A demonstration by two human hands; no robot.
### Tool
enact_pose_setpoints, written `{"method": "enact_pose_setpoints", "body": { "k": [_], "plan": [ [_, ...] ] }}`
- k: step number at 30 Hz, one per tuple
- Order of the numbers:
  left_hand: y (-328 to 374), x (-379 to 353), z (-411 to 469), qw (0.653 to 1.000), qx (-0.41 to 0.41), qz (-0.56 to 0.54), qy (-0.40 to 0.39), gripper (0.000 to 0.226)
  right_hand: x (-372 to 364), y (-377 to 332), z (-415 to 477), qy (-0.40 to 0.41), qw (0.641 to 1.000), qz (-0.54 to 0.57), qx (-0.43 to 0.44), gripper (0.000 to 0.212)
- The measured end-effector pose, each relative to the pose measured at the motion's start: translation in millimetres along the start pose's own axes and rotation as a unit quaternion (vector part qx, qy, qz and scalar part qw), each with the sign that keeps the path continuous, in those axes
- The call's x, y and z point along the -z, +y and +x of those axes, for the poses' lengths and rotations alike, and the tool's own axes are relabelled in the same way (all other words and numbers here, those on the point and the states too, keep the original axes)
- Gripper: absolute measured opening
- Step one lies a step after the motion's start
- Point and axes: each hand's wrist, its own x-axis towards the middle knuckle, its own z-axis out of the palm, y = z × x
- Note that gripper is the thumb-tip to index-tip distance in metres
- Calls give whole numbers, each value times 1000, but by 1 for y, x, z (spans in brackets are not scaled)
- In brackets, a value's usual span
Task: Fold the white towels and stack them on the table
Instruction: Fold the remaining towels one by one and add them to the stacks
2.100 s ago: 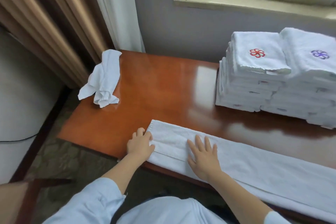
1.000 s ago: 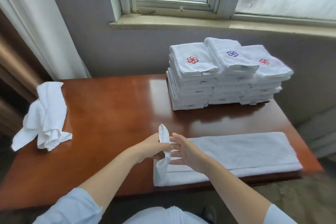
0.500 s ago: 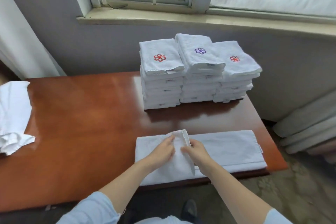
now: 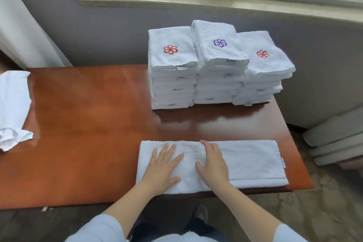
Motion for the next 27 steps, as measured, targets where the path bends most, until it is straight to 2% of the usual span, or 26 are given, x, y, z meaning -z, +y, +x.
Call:
{"method": "enact_pose_setpoints", "body": {
  "k": [1,3,6,13,16,19,23,27],
  "plan": [
    [0,-2,2,1000,-5,5,-2,78,0,2,0,-9,998,-36,58,70],
    [0,-3,5,1000,-12,3,-11,86,-2,8,2,-92,984,-89,122,81],
    [-1,-1,10,999,-12,7,-38,95,-9,19,7,-209,960,-146,114,101],
    [8,18,29,992,32,11,-118,117,-12,29,17,-235,950,-164,128,114],
    [15,22,35,989,50,14,-138,120,0,35,13,-212,960,-121,136,103],
    [23,29,42,992,36,9,-119,112,19,49,4,-156,980,-80,96,88],
    [54,48,67,996,-29,-15,-79,95,39,75,-9,-60,996,-64,-17,75],
    [94,65,99,993,-86,-54,-61,80,57,106,-21,33,987,-84,-131,66]
  ]
}}
